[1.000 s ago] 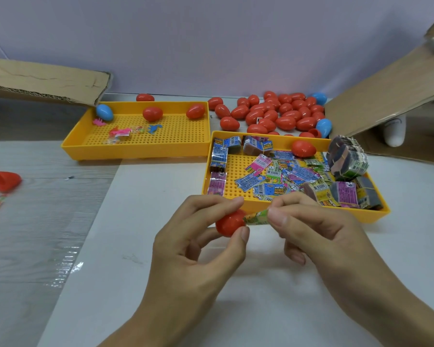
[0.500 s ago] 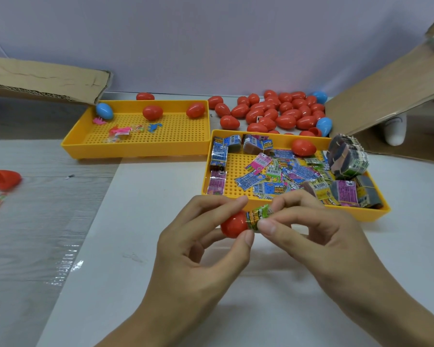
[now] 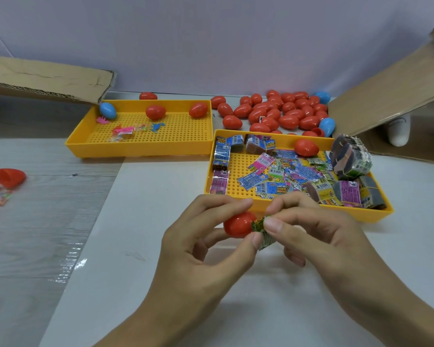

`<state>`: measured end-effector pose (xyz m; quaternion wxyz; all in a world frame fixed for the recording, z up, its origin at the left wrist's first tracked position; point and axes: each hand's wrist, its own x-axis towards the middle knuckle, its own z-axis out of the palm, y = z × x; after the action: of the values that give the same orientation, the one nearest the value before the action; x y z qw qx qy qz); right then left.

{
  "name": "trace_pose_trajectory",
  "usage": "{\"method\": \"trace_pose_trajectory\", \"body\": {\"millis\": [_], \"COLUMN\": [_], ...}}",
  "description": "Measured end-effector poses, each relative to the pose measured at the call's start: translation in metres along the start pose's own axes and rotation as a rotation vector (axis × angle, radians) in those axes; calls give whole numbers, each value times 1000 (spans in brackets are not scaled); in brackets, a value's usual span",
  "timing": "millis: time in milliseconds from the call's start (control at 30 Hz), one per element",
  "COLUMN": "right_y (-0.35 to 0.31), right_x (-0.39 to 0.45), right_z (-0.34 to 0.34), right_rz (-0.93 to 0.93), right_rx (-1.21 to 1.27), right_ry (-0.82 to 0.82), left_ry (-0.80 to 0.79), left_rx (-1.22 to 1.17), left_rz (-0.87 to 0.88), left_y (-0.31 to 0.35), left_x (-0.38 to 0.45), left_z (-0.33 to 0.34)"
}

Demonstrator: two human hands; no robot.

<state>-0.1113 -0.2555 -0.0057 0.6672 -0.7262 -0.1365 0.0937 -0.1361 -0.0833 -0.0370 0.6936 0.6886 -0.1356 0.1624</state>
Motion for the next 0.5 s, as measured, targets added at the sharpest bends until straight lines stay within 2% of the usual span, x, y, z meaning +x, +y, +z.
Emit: {"method": "trace_pose_trajectory", "body": {"millis": [200, 500], "right_y": [-3, 1], "right_x": [1, 2], "right_z": [1, 0], "right_rz": [65, 48], "right_rx": [35, 17], "right_ry": [-4, 121], "left_ry": [-6, -16], "left_rx": [22, 63], "left_rz": [46, 94], "left_y": [-3, -3], "left_x": [0, 0], "left_z": [-1, 1]}}
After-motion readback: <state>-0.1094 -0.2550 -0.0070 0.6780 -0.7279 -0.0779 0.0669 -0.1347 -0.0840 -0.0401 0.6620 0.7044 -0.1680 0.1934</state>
